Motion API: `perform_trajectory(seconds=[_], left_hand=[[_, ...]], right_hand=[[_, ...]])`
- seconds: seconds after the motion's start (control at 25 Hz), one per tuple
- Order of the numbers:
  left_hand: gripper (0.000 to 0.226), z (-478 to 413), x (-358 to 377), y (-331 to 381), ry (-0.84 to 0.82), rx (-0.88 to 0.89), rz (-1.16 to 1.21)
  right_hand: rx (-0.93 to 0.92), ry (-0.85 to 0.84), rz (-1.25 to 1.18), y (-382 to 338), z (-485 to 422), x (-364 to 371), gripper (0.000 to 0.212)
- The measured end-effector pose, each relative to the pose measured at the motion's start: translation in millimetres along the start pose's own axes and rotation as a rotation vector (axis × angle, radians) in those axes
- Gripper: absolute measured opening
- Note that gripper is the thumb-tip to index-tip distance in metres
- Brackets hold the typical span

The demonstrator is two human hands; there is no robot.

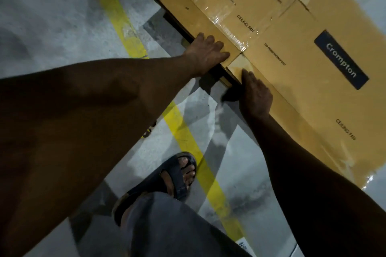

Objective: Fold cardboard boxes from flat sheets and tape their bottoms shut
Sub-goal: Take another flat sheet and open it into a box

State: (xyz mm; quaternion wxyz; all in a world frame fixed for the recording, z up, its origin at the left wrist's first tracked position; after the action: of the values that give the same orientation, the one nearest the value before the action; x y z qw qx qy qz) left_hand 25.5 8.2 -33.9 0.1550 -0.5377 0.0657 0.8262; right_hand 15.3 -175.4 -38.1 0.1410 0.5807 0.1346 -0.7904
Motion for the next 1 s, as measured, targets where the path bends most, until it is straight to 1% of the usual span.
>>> perform_trajectory(seconds=[0.08,0.12,0.16,0.28,0.36,0.44,0.52,0.64,0.72,0.8,0.88,1.0], left_hand=[[0.070,-1.3,-16.3,3.3,0.009,-0.017,0.012],[0.066,-0.8,-27.2,6.0,0.022,-0.018,0.016],[0.062,-0.1,-39.0,8.3,0.041,-0.008,0.022],[0.046,12.3,-87.7,-0.1,0.127,-0.006,0.023],[0.034,29.9,-134.6,-14.1,0.215,-0.030,0.046],[0.031,49.4,-177.7,-28.6,0.267,-0.041,0.056],[0.026,81.0,-217.4,-41.7,0.296,-0.060,0.038],[0.019,150.1,-263.7,-64.4,0.378,-0.109,-0.021],[0.018,210.7,-281.1,-85.8,0.397,-0.161,-0.050],[0.017,278.6,-291.6,-112.9,0.444,-0.251,-0.054],[0.019,351.5,-293.3,-137.8,0.486,-0.359,-0.033],[0.019,466.0,-277.7,-166.2,0.491,-0.552,-0.007]], right_hand=[[0.013,0.085,-0.001,-0.7,0.6,-28.5,0.042],[0.014,0.101,-0.004,-2.6,2.1,-44.5,0.033],[0.012,0.117,-0.006,-4.9,4.2,-58.3,0.028],[-0.026,0.190,0.021,-21.3,5.9,-110.3,0.028],[-0.024,0.221,0.045,-34.4,1.7,-151.5,0.028],[-0.028,0.284,0.075,-53.1,-2.8,-195.6,0.030],[-0.073,0.338,0.117,-81.1,6.4,-239.4,0.031],[-0.144,0.403,0.088,-130.1,36.5,-295.1,0.032],[-0.196,0.508,0.029,-168.1,63.9,-326.4,0.033],[-0.254,0.629,-0.041,-212.3,88.9,-350.8,0.027],[-0.261,0.712,-0.081,-256.8,115.4,-369.8,0.024],[-0.289,0.753,-0.128,-320.9,163.3,-380.8,0.026]])
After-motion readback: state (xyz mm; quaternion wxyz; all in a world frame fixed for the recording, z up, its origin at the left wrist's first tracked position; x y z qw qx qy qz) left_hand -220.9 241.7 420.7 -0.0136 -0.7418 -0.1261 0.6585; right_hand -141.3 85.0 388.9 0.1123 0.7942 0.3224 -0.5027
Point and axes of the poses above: each hand's wrist, its own z-axis away from the middle knuckle, its own x-axis out of the palm, y = z × x, the point moved 4 cm from there along -z, towards the middle knuckle, and after that the axes turned 5 degrees about x, right-handed, at the moved point
